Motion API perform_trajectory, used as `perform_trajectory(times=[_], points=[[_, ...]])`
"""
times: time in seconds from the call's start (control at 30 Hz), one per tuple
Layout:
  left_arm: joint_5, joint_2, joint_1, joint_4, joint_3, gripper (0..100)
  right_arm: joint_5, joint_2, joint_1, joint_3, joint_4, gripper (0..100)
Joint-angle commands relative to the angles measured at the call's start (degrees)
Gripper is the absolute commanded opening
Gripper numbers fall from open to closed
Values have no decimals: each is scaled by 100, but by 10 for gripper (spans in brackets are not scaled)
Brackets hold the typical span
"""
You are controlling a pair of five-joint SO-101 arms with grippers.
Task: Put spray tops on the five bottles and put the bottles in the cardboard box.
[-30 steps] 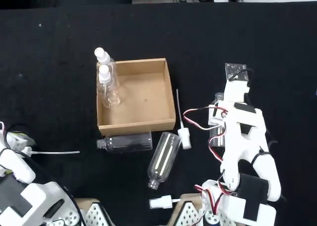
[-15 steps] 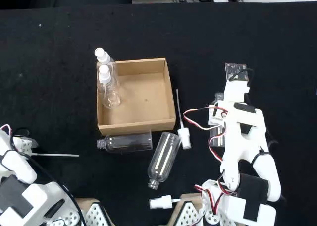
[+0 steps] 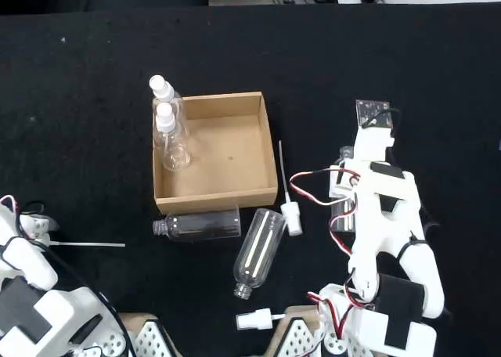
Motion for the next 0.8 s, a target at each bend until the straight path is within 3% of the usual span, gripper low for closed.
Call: perform_trajectory(times=[0.0,0.17,0.53,0.77], points=[[88,-53,-251,-316,-242,245,26,-215,-79,13,-123,11],[79,-53,-224,-308,-251,142,26,-215,-79,4,-123,11],[18,-114,338,141,-488,129,26,-215,-79,4,-123,11],[-1046,-44,330,316,-1200,95,26,-215,-70,-4,-123,11]])
